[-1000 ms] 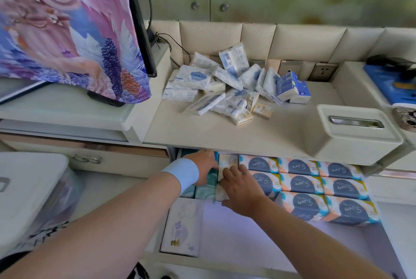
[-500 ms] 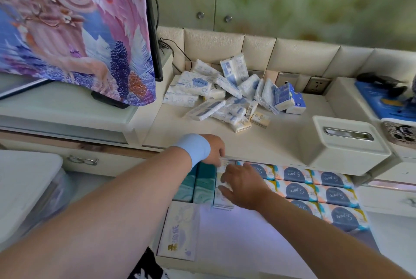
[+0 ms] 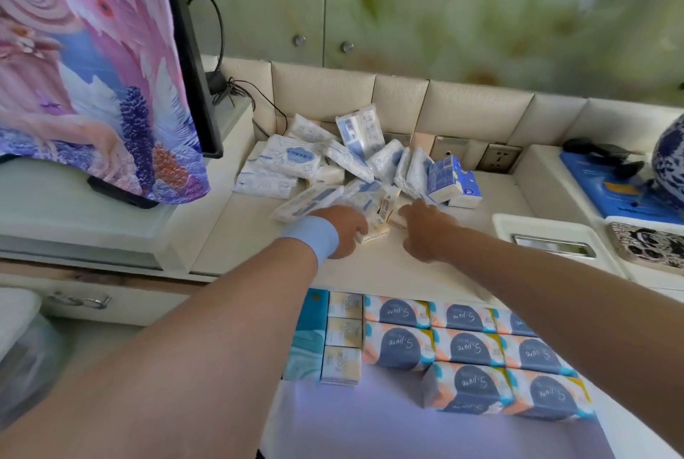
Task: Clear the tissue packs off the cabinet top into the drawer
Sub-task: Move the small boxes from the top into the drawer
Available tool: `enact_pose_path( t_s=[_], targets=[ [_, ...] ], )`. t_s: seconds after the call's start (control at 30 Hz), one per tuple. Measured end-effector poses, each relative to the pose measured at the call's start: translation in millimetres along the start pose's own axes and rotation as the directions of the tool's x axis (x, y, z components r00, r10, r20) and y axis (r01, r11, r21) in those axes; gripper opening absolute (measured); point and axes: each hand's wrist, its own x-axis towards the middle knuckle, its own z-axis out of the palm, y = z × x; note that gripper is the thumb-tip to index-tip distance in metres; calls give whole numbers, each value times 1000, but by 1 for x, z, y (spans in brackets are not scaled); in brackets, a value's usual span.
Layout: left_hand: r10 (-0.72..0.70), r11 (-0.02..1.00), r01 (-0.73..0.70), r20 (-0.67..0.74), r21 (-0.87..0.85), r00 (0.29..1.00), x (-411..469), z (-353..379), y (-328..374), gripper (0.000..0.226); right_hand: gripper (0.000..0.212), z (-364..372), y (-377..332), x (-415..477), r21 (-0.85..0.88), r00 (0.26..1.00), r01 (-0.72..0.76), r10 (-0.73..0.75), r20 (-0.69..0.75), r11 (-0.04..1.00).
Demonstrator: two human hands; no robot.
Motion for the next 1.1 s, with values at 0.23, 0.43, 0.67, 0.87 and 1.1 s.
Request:
enact_pose_path(
  t_s=[0.23, 0.43, 0.67, 0.87, 1.1],
  targets=[
    [31, 959, -66, 131, 277, 991, 38, 15, 18, 84, 90, 3, 8, 39, 214, 997, 71, -60, -57, 974],
    [-26, 938, 23, 6, 347, 1000, 54, 17, 23, 89, 29, 7, 15, 50, 342, 992, 24, 21, -126, 939],
    [-22, 951, -10, 101, 309, 995, 50, 21, 9, 66, 17, 3, 28, 52, 800, 965, -133, 261, -31, 585],
    [-56, 986, 37, 113, 160, 992, 40, 20, 0, 70, 52, -6, 41, 37, 942, 986, -161, 89, 141, 293],
    [-112, 993, 108, 96, 49, 989, 20, 20, -11, 87, 55, -1, 18, 25, 752, 976, -23, -149, 161, 659]
  ],
)
